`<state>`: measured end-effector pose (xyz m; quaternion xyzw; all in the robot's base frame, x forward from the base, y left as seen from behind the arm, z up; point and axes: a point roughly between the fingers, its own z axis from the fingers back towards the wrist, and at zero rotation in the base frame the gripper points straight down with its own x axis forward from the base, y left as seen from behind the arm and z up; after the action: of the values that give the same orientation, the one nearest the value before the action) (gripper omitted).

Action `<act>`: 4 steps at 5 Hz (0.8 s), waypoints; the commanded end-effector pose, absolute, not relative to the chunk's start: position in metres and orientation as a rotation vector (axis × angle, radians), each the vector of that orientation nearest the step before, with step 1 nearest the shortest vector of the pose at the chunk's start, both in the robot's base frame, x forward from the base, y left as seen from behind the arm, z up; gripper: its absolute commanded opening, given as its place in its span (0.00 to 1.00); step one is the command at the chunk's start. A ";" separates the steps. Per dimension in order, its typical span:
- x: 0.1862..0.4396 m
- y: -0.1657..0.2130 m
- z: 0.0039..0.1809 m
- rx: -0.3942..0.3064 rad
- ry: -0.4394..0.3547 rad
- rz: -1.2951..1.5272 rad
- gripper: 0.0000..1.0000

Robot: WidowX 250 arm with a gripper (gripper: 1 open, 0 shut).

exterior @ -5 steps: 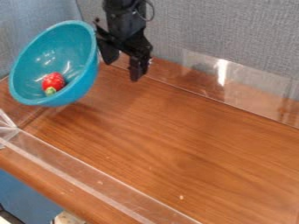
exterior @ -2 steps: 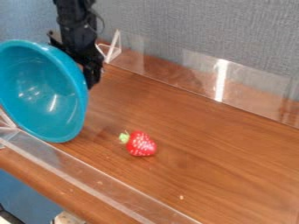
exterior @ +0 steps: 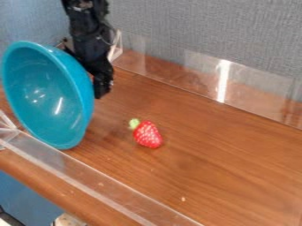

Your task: Remove the strawberry from inside the blue bowl and put it on the table

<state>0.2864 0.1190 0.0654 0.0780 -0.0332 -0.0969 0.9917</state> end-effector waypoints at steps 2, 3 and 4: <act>0.286 0.088 0.066 0.141 -0.079 -0.295 1.00; 0.288 0.069 0.059 0.132 -0.073 -0.341 1.00; 0.293 0.058 0.054 0.124 -0.075 -0.367 1.00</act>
<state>0.2874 0.0586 0.0441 0.0551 -0.0193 -0.1803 0.9819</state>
